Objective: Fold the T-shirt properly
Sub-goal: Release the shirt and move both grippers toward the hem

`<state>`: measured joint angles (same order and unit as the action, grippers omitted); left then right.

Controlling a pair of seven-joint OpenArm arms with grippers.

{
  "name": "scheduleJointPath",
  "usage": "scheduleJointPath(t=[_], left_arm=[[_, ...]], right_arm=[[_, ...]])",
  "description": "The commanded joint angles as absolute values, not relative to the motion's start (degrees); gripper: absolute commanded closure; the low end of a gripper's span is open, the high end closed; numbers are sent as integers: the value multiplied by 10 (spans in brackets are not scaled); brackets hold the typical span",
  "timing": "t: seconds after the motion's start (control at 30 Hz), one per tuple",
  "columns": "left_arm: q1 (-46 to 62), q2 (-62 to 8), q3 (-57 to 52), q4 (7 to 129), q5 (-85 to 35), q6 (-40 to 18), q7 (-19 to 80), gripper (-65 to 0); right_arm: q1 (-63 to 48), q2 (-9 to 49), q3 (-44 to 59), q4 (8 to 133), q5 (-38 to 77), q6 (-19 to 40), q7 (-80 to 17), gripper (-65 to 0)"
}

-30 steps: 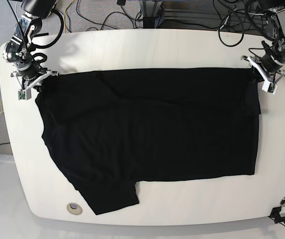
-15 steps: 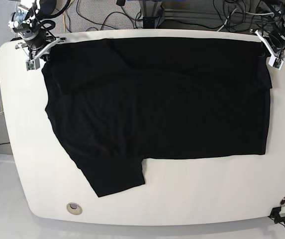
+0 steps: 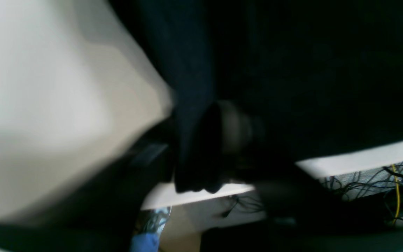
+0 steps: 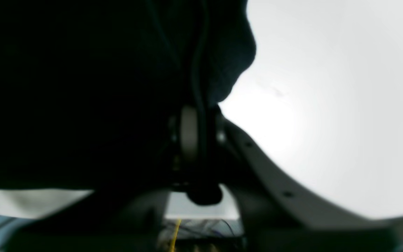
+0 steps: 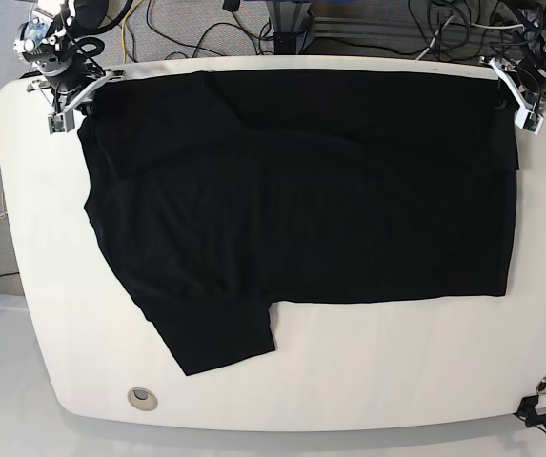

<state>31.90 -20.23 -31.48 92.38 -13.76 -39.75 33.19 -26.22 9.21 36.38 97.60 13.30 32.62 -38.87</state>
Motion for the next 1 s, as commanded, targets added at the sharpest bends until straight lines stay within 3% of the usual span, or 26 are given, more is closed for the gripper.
scheduleJointPath(t=[0.0, 0.03, 0.1, 0.2, 0.37, 0.6, 0.83, 0.97], left_arm=[[325, -208, -327, 949, -118, -400, 371, -355], [324, -208, -328, 961, -118, -400, 372, -390], [324, -208, -329, 976, -118, -400, 372, -394], [308, -218, -331, 1008, -118, -400, 385, -394], [262, -218, -366, 1060, -120, -400, 427, -394], [108, -219, -356, 1058, -117, -400, 468, -394], [-31, -217, -304, 928, -115, -400, 465, -393], [-102, -217, -271, 831, -81, -400, 413, -393]], right_arm=[[-265, 98, 368, 1011, 104, 319, -424, -186], [-264, 98, 368, 1024, 104, 320, -424, -243], [-262, 98, 368, 1050, 104, 320, -425, -331], [-262, 99, 368, 1094, 102, 320, -429, -400], [-219, 102, 368, 1127, 103, 320, -482, -404], [-89, 102, 335, 1093, 102, 320, -504, -404], [59, 103, 308, 964, 101, 318, -506, -404], [135, 124, 277, 857, 101, 317, -466, -402]])
